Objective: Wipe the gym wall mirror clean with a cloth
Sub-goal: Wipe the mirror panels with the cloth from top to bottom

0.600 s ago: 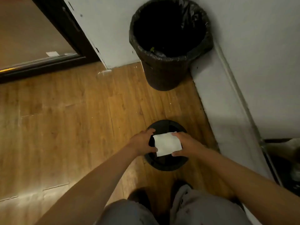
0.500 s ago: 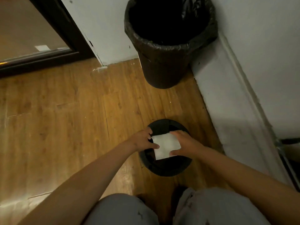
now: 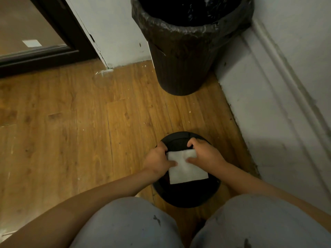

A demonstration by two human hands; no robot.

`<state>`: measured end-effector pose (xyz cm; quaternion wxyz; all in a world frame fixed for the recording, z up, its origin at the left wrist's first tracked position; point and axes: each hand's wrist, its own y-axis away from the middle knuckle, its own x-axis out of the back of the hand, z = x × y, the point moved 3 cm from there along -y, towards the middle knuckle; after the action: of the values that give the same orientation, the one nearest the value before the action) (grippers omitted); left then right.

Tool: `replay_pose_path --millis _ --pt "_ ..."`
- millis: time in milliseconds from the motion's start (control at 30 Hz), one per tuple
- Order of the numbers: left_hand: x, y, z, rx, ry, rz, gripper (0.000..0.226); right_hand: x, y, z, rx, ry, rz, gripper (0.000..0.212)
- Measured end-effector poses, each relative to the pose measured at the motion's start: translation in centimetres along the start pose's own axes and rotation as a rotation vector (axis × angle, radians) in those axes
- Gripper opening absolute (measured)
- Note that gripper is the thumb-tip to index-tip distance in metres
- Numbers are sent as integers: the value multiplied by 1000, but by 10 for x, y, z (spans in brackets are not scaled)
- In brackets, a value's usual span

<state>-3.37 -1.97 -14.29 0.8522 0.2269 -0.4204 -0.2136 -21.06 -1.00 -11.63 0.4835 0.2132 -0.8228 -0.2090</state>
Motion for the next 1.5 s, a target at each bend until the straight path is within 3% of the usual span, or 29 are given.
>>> replay_pose_path --millis 100,300,433,533,667,867,967,1167,1300,1367,1467,1500 --pt "5 -6 7 -53 33 -36 45 7 -6 1 2 -51 -31 15" --pt "34 -10 27 -198 309 -183 6 43 -7 0 30 -335 -65 15" --pt "65 -1 54 -153 636 -297 23 85 -4 -13 62 -540 -11 10" --pt "93 10 75 -157 672 -320 45 121 4 -32 68 -630 50 10" --pt "147 45 110 -125 763 -217 38 173 36 -66 63 -715 125 10" --pt "247 133 179 -53 897 -109 37 277 122 -128 72 -759 199 27" --pt "304 179 222 -17 1044 -94 36 341 175 -159 127 -797 260 47" --pt "402 278 328 147 1398 -256 45 452 284 -243 362 -345 408 75" --pt "447 345 386 110 1311 -328 33 515 346 -299 508 -188 643 34" --pt "468 374 407 51 1222 -312 27 536 376 -319 521 -261 638 22" --pt "497 413 423 -91 942 -156 58 555 418 -339 383 -457 528 6" --pt "508 428 430 -168 849 -107 66 559 429 -345 342 -523 526 12"
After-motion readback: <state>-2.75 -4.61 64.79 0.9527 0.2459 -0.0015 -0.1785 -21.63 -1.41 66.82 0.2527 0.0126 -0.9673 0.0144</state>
